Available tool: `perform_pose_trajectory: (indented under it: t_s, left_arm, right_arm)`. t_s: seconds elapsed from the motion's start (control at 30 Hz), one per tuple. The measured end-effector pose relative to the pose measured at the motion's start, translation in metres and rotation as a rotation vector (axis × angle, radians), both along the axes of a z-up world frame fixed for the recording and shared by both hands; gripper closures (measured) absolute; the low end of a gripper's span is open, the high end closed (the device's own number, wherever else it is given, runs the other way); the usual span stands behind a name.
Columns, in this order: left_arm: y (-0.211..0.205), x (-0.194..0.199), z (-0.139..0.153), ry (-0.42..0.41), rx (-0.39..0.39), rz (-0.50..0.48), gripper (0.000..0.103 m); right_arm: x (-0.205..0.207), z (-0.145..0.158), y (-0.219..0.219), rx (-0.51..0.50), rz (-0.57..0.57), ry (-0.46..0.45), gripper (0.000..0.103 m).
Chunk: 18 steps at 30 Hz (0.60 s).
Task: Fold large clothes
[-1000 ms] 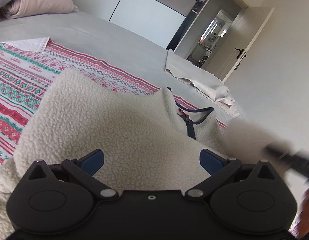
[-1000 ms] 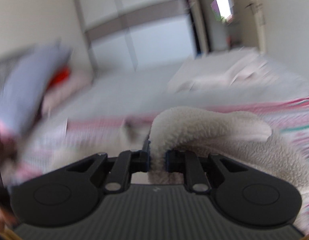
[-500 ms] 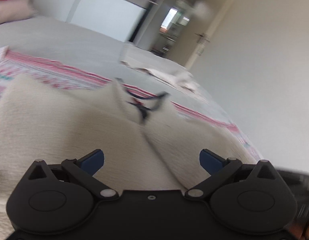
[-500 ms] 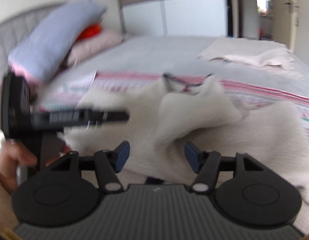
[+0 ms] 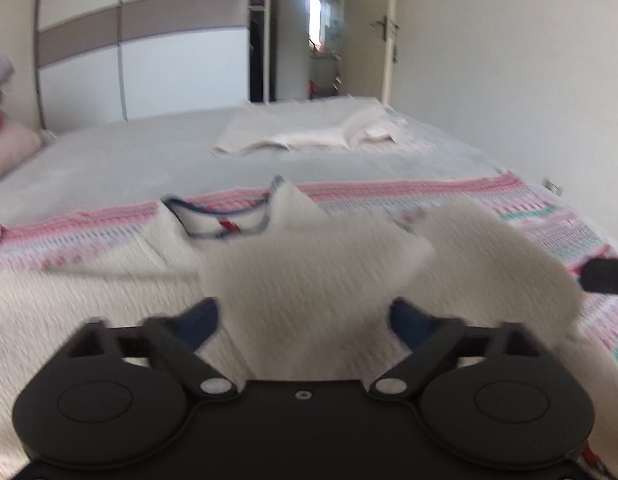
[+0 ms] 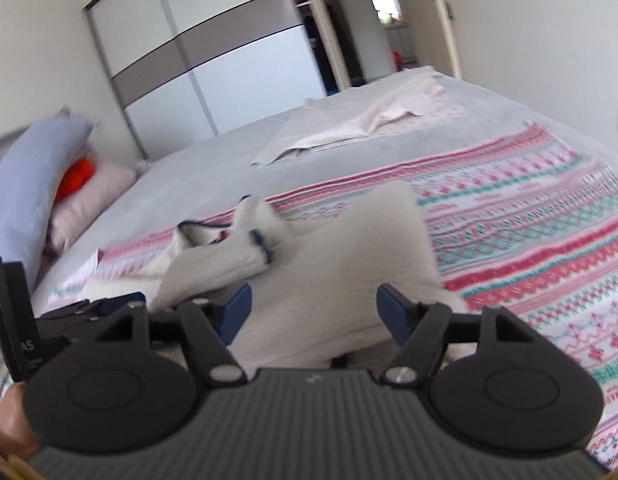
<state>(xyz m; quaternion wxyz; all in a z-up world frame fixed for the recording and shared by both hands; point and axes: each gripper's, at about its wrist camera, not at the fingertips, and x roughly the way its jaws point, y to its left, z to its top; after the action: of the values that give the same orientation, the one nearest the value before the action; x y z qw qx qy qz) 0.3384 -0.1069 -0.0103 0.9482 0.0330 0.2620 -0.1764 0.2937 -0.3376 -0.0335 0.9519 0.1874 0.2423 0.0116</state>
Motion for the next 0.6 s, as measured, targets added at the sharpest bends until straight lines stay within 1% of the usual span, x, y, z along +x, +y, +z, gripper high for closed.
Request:
perform_pose_trajectory:
  t_s: [0.03, 0.07, 0.1, 0.13, 0.17, 0.23, 0.27, 0.3, 0.33, 0.37, 0.43, 0.53, 0.6]
  left_arm:
    - [0.007, -0.001, 0.004, -0.021, -0.017, 0.030, 0.047]
    - [0.017, -0.005, 0.010, -0.047, -0.048, 0.074, 0.052]
    - [0.030, -0.011, 0.014, -0.068, -0.076, 0.132, 0.055]
    - [0.044, -0.016, 0.017, -0.075, -0.099, 0.180, 0.055]
    - [0.060, -0.021, 0.018, -0.069, -0.135, 0.204, 0.055]
    - [0.095, -0.029, 0.012, -0.012, -0.210, 0.203, 0.054]
    - [0.112, -0.031, 0.006, 0.023, -0.249, 0.183, 0.053]
    - [0.130, -0.033, 0.000, 0.056, -0.296, 0.152, 0.045]
    - [0.147, -0.033, -0.007, 0.082, -0.350, 0.116, 0.036]
    - [0.162, -0.035, -0.013, 0.097, -0.404, 0.086, 0.032]
    - [0.187, -0.036, -0.019, 0.109, -0.480, 0.079, 0.021]
    - [0.209, -0.026, -0.024, 0.147, -0.588, 0.100, 0.019]
    - [0.212, -0.014, -0.027, 0.182, -0.654, 0.115, 0.019]
  right_arm:
    - [0.001, -0.002, -0.006, 0.015, -0.019, 0.004, 0.034]
    - [0.002, -0.004, -0.013, 0.031, -0.037, 0.010, 0.034]
    - [0.001, -0.006, -0.019, 0.049, -0.050, 0.017, 0.034]
    - [0.000, -0.008, -0.024, 0.064, -0.059, 0.023, 0.034]
    - [0.000, -0.010, -0.028, 0.079, -0.063, 0.028, 0.034]
    - [-0.001, -0.012, -0.034, 0.108, -0.066, 0.032, 0.034]
    - [-0.002, -0.012, -0.035, 0.121, -0.065, 0.033, 0.033]
    - [-0.003, -0.013, -0.036, 0.131, -0.063, 0.035, 0.032]
    - [-0.003, -0.013, -0.036, 0.139, -0.062, 0.037, 0.032]
    - [-0.003, -0.013, -0.037, 0.145, -0.063, 0.039, 0.031]
    - [-0.003, -0.013, -0.034, 0.140, -0.057, 0.045, 0.030]
    - [0.000, -0.014, -0.030, 0.118, -0.052, 0.054, 0.029]
    - [0.001, -0.014, -0.032, 0.113, -0.057, 0.059, 0.029]
